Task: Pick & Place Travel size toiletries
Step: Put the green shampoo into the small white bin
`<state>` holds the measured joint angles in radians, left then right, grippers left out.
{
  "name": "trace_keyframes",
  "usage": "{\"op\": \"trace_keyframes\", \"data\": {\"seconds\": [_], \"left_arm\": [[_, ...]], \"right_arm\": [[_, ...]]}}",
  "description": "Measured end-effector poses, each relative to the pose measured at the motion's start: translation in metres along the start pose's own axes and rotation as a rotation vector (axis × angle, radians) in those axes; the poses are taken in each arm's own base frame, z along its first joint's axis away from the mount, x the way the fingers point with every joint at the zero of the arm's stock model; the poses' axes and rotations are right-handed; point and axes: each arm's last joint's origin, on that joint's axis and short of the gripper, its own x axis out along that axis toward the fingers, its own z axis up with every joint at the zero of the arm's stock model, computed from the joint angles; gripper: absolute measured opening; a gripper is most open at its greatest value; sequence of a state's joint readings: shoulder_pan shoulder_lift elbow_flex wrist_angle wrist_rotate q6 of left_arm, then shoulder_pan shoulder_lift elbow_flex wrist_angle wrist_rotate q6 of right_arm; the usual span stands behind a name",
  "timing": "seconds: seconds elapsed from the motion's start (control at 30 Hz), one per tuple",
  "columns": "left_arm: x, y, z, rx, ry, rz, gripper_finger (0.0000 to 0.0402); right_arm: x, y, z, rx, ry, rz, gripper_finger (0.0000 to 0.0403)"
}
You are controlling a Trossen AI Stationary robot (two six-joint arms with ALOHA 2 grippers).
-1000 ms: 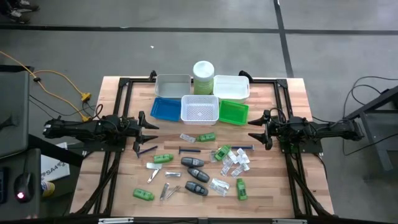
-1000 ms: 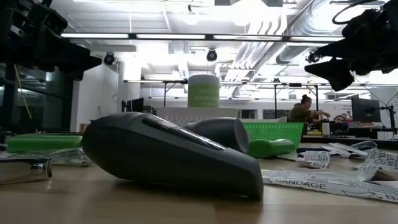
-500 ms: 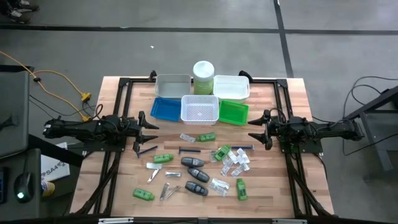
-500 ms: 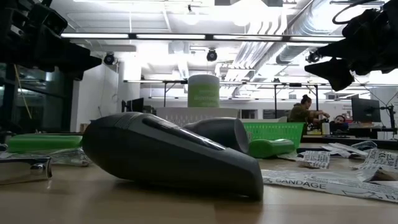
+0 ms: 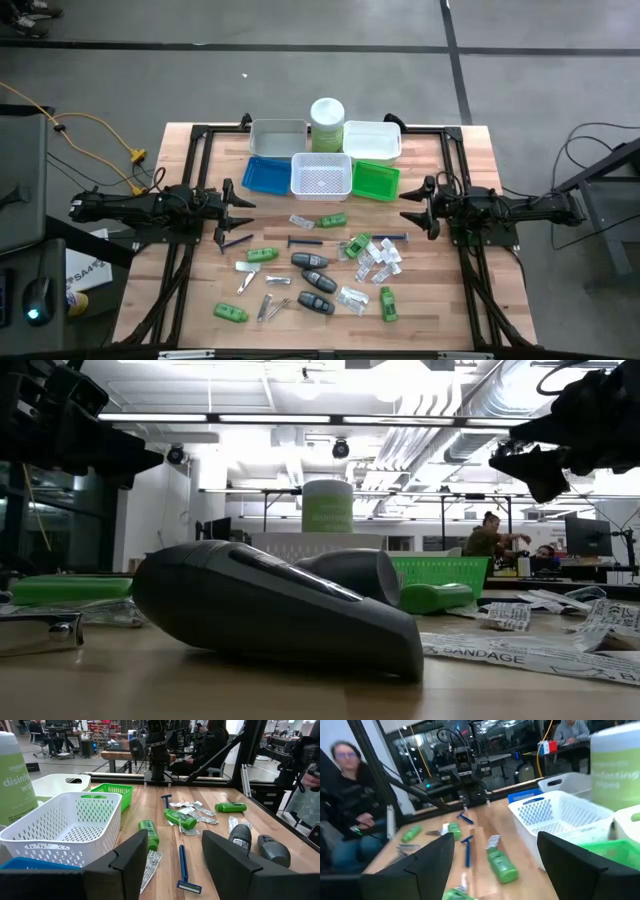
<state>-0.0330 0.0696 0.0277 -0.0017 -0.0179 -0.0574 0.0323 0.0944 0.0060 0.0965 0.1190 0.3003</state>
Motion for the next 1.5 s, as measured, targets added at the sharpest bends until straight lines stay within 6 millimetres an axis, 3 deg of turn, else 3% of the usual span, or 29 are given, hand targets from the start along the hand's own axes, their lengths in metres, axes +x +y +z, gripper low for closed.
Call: {"op": "trace_keyframes", "data": {"seconds": [0.5,0.87,1.03,1.13,1.27,1.5], "left_arm": [[0.000,0.000,0.000,0.000,0.000,0.000,0.0188],[0.000,0.000,0.000,0.000,0.000,0.000,0.0188],[0.000,0.000,0.000,0.000,0.000,0.000,0.0188],[0.000,0.000,0.000,0.000,0.000,0.000,0.0188],[0.000,0.000,0.000,0.000,0.000,0.000,0.0188],[0.000,0.000,0.000,0.000,0.000,0.000,0.0188]], "right_arm": [[0.000,0.004,-0.003,0.069,0.068,0.133,0.0280],[0.004,0.001,-0.014,0.080,0.185,0.087,0.0280],[0.008,-0.001,-0.022,-0.001,0.268,0.074,0.0280],[0.013,-0.001,-0.027,-0.061,0.371,0.095,0.0280],[0.025,0.006,-0.013,-0.078,0.419,0.128,0.0280],[0.056,0.013,-0.005,-0.204,0.618,0.109,0.0280]]}}
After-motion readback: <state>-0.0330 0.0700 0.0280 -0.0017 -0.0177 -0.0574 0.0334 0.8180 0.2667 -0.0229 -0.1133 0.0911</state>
